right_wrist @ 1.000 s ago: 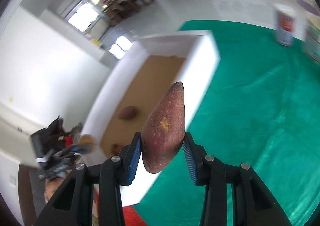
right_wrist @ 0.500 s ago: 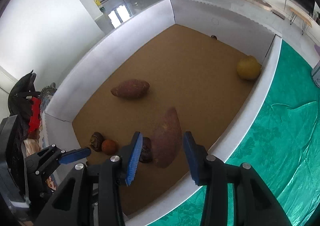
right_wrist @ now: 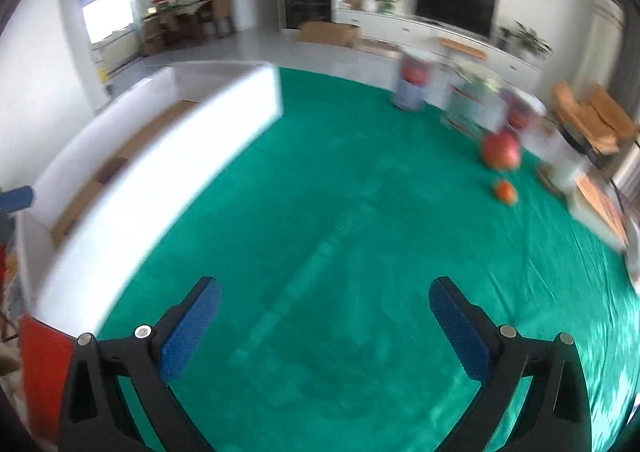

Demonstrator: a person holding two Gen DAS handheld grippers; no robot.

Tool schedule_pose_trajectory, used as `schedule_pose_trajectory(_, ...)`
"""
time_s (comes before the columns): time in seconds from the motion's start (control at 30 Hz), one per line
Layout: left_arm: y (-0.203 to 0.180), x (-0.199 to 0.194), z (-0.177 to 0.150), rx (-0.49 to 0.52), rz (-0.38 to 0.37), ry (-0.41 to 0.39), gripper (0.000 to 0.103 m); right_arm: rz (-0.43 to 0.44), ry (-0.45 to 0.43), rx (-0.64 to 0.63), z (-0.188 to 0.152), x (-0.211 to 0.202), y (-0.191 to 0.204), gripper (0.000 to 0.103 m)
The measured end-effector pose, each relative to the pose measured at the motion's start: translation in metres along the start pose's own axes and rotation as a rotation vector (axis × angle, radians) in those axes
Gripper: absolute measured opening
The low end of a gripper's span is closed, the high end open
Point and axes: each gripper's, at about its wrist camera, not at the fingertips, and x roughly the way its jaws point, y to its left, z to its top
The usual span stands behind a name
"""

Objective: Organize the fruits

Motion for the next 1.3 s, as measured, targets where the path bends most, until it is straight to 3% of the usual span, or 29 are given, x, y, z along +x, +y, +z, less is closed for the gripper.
schedule_pose_trajectory(0.13,-0.061,0.089,-0.036,0.066,-0.040,0.126,0.096,-0.168,0.027,0.236,-0.081,0.004,-0.102,0.103)
schedule_pose_trajectory(0.27,-0.102,0.149,-0.052,0.166,0.015,0.120,0.095,-0.239,-0.015,0.367,-0.115,-0.003,-0.149,0.103)
schedule_pose_trajectory(0.4,-0.125,0.182,-0.051,0.254,0.099,0.078,0.095,-0.265,-0.024,0.368,-0.118,0.002,-0.152,0.103)
schedule_pose_trajectory(0.57,-0.121,0.202,-0.045,0.287,0.157,0.067,0.097,-0.258,0.004,0.383,-0.123,0.017,-0.144,0.103)
schedule_pose_trajectory(0.8,-0.121,0.209,-0.044,0.286,0.159,0.070,0.102,-0.269,0.030,0.378,-0.124,0.023,-0.140,0.103)
schedule_pose_trajectory(1.3,-0.122,0.211,-0.043,0.291,0.158,0.071,0.102,-0.270,0.029,0.379,-0.125,0.022,-0.140,0.103)
